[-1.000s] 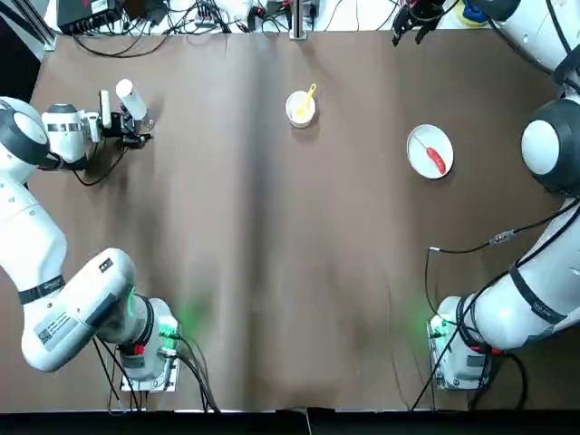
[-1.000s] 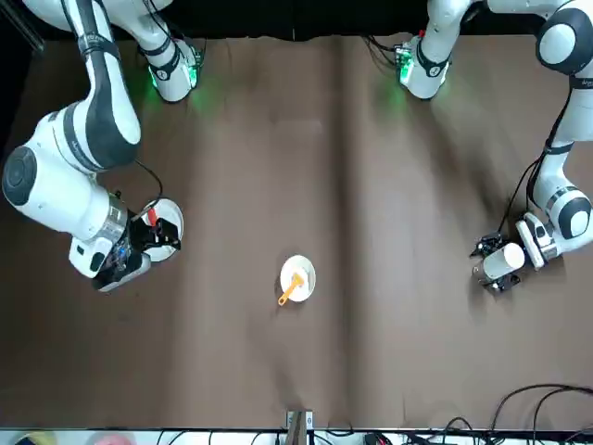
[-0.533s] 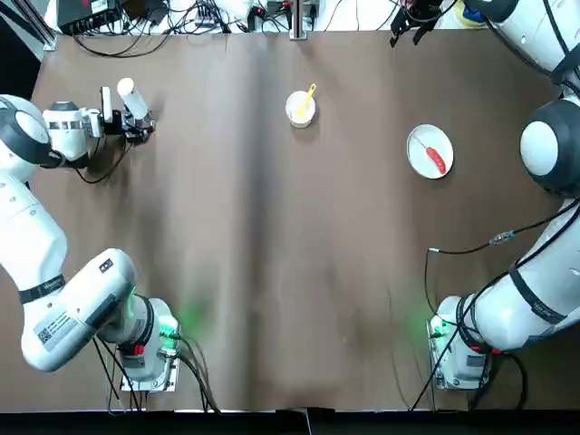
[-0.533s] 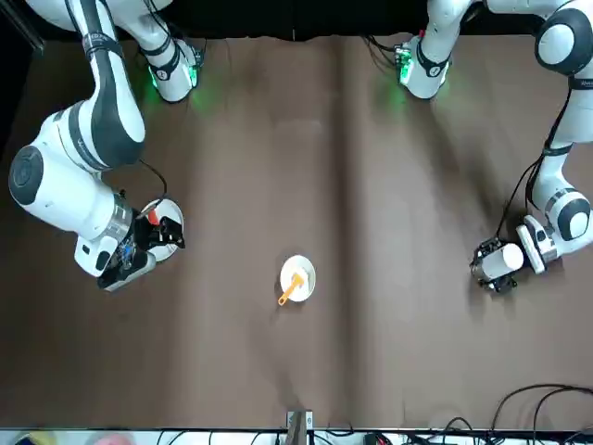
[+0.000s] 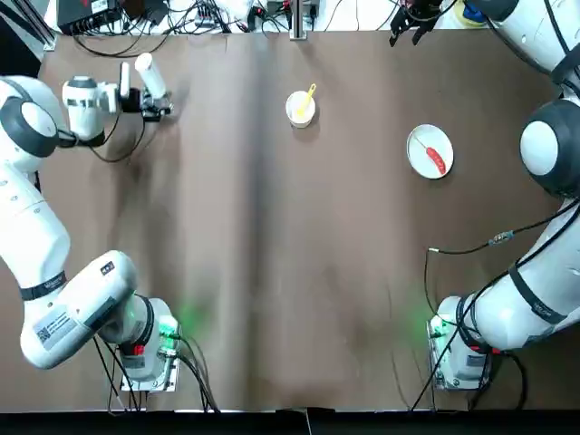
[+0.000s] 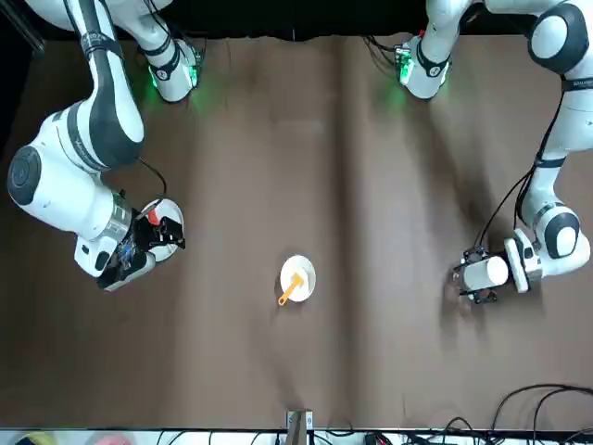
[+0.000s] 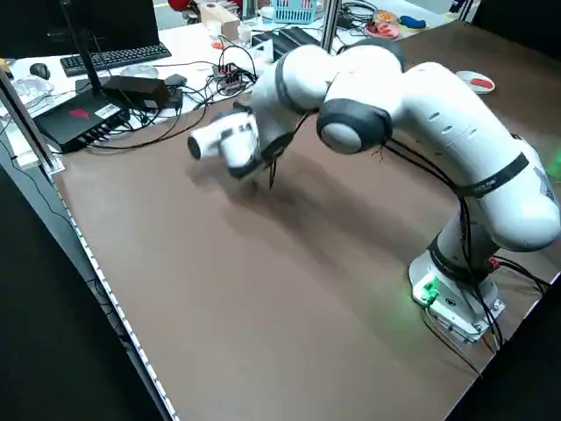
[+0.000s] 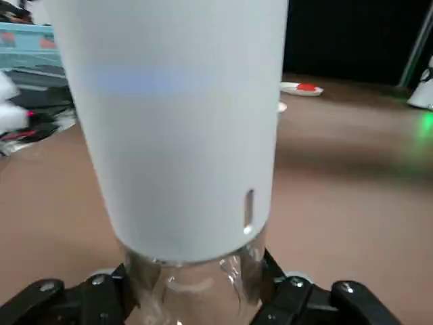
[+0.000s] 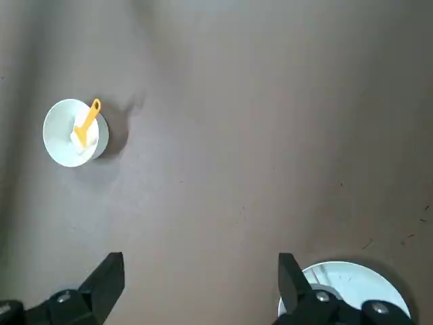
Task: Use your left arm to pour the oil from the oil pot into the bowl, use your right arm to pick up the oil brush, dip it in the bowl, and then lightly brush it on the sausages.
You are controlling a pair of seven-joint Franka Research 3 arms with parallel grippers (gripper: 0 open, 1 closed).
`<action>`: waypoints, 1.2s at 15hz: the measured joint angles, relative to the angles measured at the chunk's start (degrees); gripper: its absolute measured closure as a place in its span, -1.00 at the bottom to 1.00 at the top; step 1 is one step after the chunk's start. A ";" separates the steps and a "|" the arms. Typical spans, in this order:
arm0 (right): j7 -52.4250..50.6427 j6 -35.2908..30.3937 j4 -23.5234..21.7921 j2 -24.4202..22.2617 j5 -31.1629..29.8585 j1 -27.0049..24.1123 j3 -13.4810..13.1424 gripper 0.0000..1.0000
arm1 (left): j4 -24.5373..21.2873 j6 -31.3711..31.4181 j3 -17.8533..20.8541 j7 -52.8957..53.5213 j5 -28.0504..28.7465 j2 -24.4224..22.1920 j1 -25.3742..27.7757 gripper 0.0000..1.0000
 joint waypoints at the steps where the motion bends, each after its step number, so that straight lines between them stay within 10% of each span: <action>1: 0.00 -0.01 0.01 0.00 0.03 0.00 0.01 -1.00 | -0.23 -0.13 -0.73 -3.34 0.69 -1.80 -1.54 -0.30; 8: -0.02 0.00 0.04 0.04 0.48 0.41 0.31 -1.00 | -7.64 20.13 -2.19 -17.29 1.32 -13.36 -15.50 -0.30; 18: -0.02 0.03 0.09 0.05 0.85 0.90 0.45 -1.00 | -14.73 59.69 -9.04 -20.00 -3.53 -13.38 -33.12 -0.30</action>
